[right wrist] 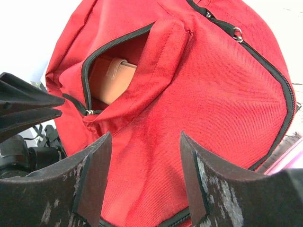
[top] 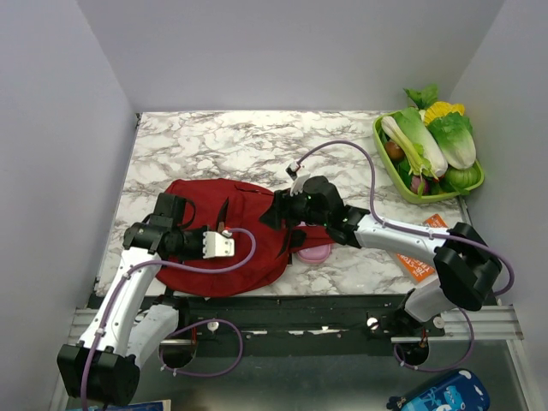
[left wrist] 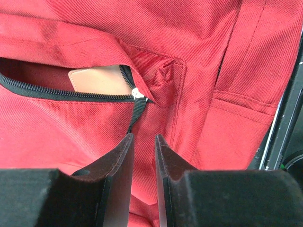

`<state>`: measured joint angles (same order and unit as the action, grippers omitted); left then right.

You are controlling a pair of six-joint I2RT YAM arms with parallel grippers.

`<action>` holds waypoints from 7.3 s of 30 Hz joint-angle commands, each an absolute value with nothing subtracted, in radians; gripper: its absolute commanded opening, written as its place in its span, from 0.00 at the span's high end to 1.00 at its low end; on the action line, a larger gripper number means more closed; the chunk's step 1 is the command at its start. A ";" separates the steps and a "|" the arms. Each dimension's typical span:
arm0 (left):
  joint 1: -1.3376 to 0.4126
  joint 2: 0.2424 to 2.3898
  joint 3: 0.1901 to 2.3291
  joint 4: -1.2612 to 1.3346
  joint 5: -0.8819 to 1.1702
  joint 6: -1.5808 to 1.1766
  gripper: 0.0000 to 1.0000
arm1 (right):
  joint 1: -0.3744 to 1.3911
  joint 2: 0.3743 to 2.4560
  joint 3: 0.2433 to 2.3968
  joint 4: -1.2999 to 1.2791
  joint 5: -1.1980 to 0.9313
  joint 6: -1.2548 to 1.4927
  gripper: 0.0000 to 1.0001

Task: Pack the student bag
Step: Zip the student bag at the center of the board, then adjust the student bag at the center of the board.

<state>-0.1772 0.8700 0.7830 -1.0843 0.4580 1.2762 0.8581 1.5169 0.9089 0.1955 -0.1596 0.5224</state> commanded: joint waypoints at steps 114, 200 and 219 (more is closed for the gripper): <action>-0.388 1.156 0.994 -0.718 0.445 0.598 1.00 | 1.227 1.578 0.861 0.221 0.235 0.203 0.99; 0.207 1.429 0.871 -0.876 0.258 0.509 0.26 | 0.730 1.589 1.128 -0.280 0.022 0.285 0.39; 0.108 1.650 1.901 -1.091 0.491 0.244 1.00 | 0.732 1.344 1.275 -0.359 -0.037 0.337 0.99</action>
